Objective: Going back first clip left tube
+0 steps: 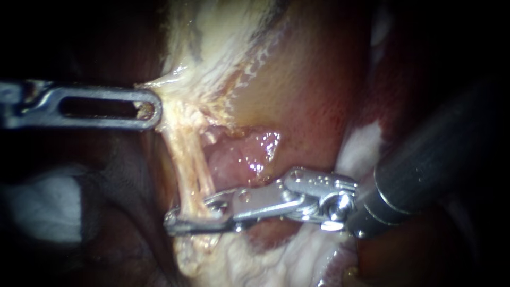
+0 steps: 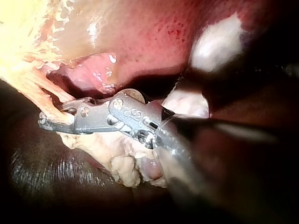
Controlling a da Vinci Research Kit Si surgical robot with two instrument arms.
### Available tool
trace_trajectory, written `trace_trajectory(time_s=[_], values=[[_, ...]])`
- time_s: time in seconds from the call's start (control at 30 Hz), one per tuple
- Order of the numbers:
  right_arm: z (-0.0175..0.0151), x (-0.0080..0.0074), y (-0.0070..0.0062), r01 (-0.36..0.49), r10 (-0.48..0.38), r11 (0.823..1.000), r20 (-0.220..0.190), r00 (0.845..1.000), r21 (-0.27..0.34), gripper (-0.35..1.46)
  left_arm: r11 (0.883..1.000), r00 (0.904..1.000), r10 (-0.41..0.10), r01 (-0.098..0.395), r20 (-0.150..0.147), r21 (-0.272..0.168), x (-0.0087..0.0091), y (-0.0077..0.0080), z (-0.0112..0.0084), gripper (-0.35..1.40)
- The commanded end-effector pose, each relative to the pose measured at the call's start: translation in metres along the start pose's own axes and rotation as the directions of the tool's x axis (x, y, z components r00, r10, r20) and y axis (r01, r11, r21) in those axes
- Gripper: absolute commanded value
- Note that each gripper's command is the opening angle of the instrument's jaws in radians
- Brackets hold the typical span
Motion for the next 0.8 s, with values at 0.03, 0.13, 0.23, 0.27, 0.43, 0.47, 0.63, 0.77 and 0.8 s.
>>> trace_trajectory(time_s=[0.03, 0.13, 0.23, 0.27, 0.43, 0.47, 0.63, 0.77, 0.8], values=[[0.0000, 0.0001, -0.0001, -0.001, 0.001, 1.000, 0.000, 1.000, 0.003, -0.35, 1.000, 1.0000, 0.000, 0.000, 0.000, 0.000, 0.0000, 0.0000, 0.0000, -0.35], [0.0002, 0.0000, 0.0000, 0.000, 0.000, 1.000, 0.003, 1.000, 0.005, -0.35, 1.000, 1.0000, 0.000, 0.000, 0.000, 0.000, 0.0000, -0.0001, 0.0000, -0.35], [0.0003, 0.0001, 0.0001, 0.000, 0.000, 1.000, 0.003, 1.000, 0.006, -0.35, 1.000, 1.0000, 0.000, 0.000, 0.000, -0.001, 0.0001, -0.0001, 0.0000, -0.35], [0.0004, 0.0001, 0.0002, 0.000, 0.000, 1.000, 0.003, 1.000, 0.005, -0.35, 1.000, 1.0000, 0.000, 0.000, 0.000, -0.001, 0.0001, -0.0001, 0.0000, -0.35], [0.0004, 0.0001, 0.0001, -0.001, 0.001, 1.000, 0.009, 1.000, 0.005, 0.06, 1.000, 1.0000, 0.000, 0.000, 0.000, -0.001, 0.0001, -0.0002, -0.0001, -0.35], [0.0005, 0.0002, 0.0001, -0.002, 0.002, 1.000, 0.016, 1.000, -0.006, 0.23, 1.000, 1.0000, 0.000, 0.000, 0.001, -0.001, 0.0001, -0.0002, -0.0001, -0.35], [0.0007, 0.0003, -0.0002, -0.003, 0.006, 0.998, 0.055, 0.998, -0.056, 0.53, 1.000, 1.0000, -0.001, 0.001, 0.001, -0.002, 0.0002, -0.0004, -0.0001, -0.35], [0.0006, 0.0004, -0.0004, 0.028, -0.023, 0.995, 0.053, 0.998, -0.096, 0.57, 1.000, 1.0000, -0.001, 0.001, 0.002, -0.002, 0.0002, -0.0005, -0.0002, -0.35], [0.0005, 0.0005, -0.0004, 0.040, -0.034, 0.992, 0.052, 0.998, -0.116, 0.58, 1.000, 1.0000, -0.001, 0.001, 0.002, -0.002, 0.0002, -0.0005, -0.0002, -0.35]])
